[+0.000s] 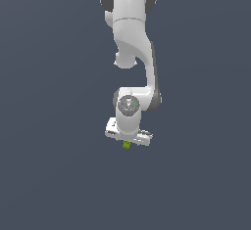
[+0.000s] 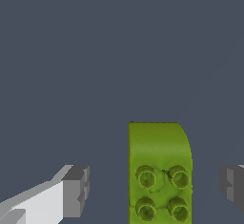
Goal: Pick up the object and move it to a goal position.
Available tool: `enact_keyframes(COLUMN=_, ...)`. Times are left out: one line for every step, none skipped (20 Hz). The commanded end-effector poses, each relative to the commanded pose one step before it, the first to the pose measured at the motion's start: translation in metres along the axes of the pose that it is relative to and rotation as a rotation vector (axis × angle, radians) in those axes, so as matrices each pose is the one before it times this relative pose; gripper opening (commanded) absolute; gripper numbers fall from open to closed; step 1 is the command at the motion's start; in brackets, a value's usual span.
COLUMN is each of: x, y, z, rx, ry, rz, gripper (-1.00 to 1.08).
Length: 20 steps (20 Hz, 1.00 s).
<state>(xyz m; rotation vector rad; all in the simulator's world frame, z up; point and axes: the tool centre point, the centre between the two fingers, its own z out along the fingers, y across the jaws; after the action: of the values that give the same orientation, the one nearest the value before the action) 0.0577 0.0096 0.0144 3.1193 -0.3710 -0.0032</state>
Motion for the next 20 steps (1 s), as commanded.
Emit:
enact_keyframes(x=0.00132, y=-0.00043, z=0.00220, rx=0.00050, ry=0.00182, rz=0.00009, gripper=1.00)
enact_keyframes(x=0.00015, y=-0.00003, z=-0.00008, rx=0.00000, ry=0.00000, rz=0.00000, gripper=1.00)
enact_keyframes(x=0.00000, y=0.00000, z=0.00000, rx=0.00000, ry=0.00000, rz=0.00000, gripper=-1.00)
enact_keyframes(x=0.00000, y=0.00000, z=0.00000, rx=0.00000, ry=0.00000, rz=0.00000, gripper=-1.00)
enact_keyframes(x=0.00000, y=0.00000, z=0.00000, rx=0.00000, ry=0.00000, rz=0.00000, gripper=-1.00)
enact_keyframes(x=0.00000, y=0.00000, z=0.00000, rx=0.00000, ry=0.00000, rz=0.00000, gripper=-1.00)
enact_keyframes(x=0.00000, y=0.00000, z=0.00000, rx=0.00000, ry=0.00000, rz=0.00000, gripper=-1.00)
enact_keyframes(x=0.00000, y=0.00000, z=0.00000, rx=0.00000, ry=0.00000, rz=0.00000, gripper=-1.00)
enact_keyframes(x=0.00000, y=0.00000, z=0.00000, rx=0.00000, ry=0.00000, rz=0.00000, gripper=-1.00)
enact_keyframes(x=0.00000, y=0.00000, z=0.00000, rx=0.00000, ry=0.00000, rz=0.00000, gripper=-1.00)
enact_keyframes(x=0.00000, y=0.00000, z=0.00000, rx=0.00000, ry=0.00000, rz=0.00000, gripper=-1.00)
enact_keyframes(x=0.00000, y=0.00000, z=0.00000, rx=0.00000, ry=0.00000, rz=0.00000, gripper=-1.00)
enact_keyframes(x=-0.00009, y=0.00000, z=-0.00012, rx=0.00000, ry=0.00000, rz=0.00000, gripper=-1.00)
enact_keyframes(x=0.00008, y=0.00025, z=-0.00033, rx=0.00000, ry=0.00000, rz=0.00000, gripper=-1.00)
enact_keyframes(x=0.00025, y=0.00074, z=-0.00098, rx=0.00000, ry=0.00000, rz=0.00000, gripper=-1.00)
enact_keyframes(x=0.00042, y=0.00124, z=-0.00164, rx=0.00000, ry=0.00000, rz=0.00000, gripper=-1.00)
enact_keyframes(x=0.00060, y=0.00175, z=-0.00232, rx=0.00000, ry=0.00000, rz=0.00000, gripper=-1.00)
enact_keyframes(x=0.00078, y=0.00227, z=-0.00301, rx=0.00000, ry=0.00000, rz=0.00000, gripper=-1.00)
enact_keyframes(x=0.00097, y=0.00281, z=-0.00372, rx=0.00000, ry=0.00000, rz=0.00000, gripper=-1.00)
enact_keyframes(x=0.00117, y=0.00337, z=-0.00447, rx=0.00000, ry=0.00000, rz=0.00000, gripper=-1.00)
